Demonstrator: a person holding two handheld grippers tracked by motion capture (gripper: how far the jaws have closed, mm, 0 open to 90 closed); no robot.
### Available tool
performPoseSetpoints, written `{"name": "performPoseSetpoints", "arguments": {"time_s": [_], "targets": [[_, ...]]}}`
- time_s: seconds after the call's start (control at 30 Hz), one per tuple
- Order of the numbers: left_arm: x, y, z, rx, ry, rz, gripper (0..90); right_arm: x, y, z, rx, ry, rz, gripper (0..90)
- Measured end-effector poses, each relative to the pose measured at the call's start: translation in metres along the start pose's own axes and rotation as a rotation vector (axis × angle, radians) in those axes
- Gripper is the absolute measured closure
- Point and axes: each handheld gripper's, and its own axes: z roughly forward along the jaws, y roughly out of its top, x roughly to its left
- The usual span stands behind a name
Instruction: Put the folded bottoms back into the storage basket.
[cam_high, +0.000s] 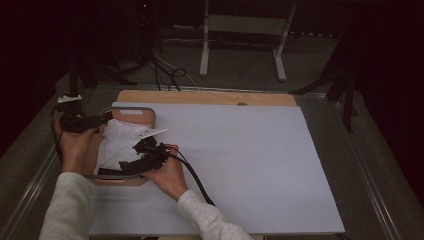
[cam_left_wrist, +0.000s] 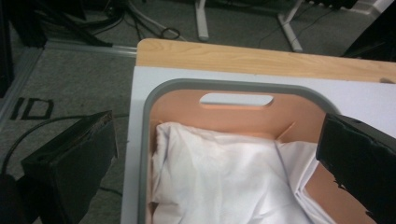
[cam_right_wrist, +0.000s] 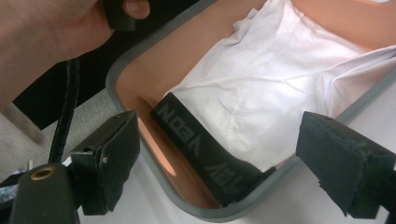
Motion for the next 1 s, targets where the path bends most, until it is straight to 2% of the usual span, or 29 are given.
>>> {"name": "performPoseSetpoints", "arguments": {"time_s": [0.1,0.27,0.5,0.8,1.0], "targets": [[-0.003,0.0,-0.001,-0.004,-0.019,-0.005,0.2,-0.002,0.0,-0.003,-0.003,-0.002,0.001,13.8],[-0.01,0.001,-0.003,-0.008,-0.033,0.017,0.2,-0.008,0.0,-0.007,-0.008,-0.021,-0.001,13.8],[-0.019,-0.002,-0.006,-0.032,-0.076,0.025,0.2,-0.018,0.0,-0.017,-0.011,-0.052,-0.03,13.4],[-0.034,-0.012,-0.01,-0.03,-0.107,0.08,0.1,-0.035,-0.001,-0.032,-0.023,-0.091,-0.044,13.0],[-0.045,-0.017,-0.013,-0.025,-0.114,0.127,0.2,-0.043,-0.003,-0.039,-0.021,-0.11,-0.047,12.5]]}}
